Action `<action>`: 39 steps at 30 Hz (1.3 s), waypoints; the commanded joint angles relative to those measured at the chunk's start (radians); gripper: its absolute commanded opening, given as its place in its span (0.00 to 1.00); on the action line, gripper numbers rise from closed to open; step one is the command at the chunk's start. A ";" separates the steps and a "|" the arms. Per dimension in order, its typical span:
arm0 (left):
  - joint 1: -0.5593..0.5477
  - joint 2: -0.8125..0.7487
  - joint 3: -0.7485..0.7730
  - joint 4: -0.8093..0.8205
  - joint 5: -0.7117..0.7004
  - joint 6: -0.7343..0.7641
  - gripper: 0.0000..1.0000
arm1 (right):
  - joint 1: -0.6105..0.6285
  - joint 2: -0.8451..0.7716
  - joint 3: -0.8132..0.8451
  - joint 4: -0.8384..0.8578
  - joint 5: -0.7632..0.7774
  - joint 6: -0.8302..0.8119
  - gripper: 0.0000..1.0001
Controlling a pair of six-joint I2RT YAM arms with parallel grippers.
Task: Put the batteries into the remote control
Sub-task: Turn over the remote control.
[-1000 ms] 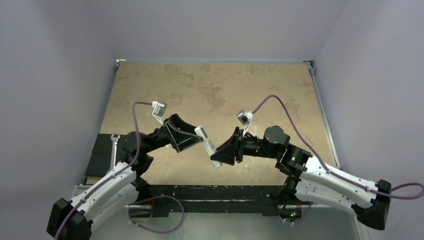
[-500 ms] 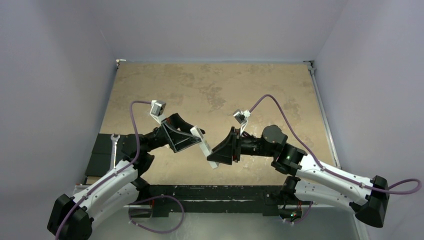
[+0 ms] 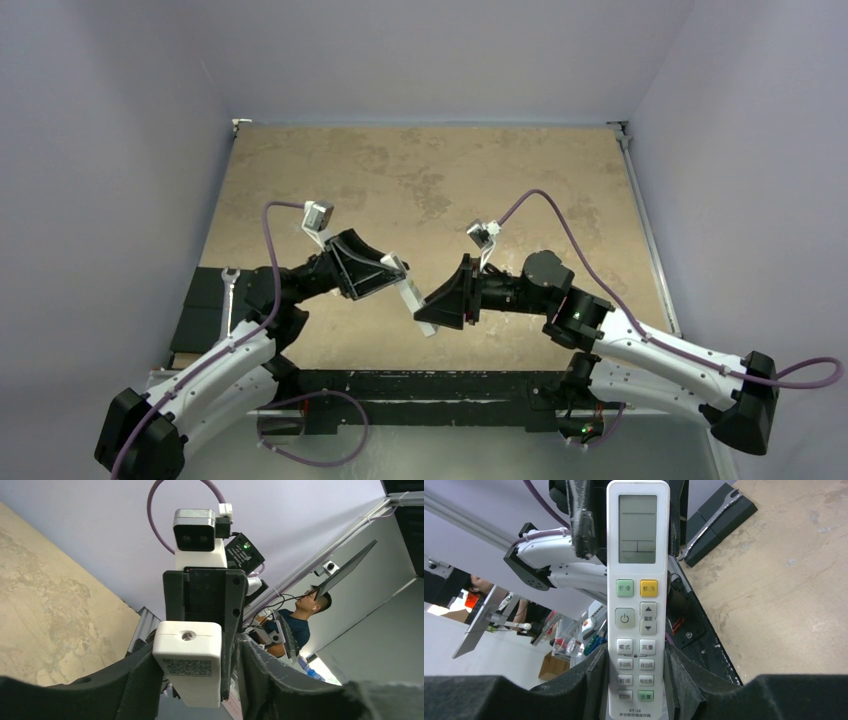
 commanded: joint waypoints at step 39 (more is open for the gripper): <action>0.005 0.006 0.134 -0.813 -0.363 0.179 0.00 | 0.152 0.241 0.281 -0.478 0.546 -0.329 0.85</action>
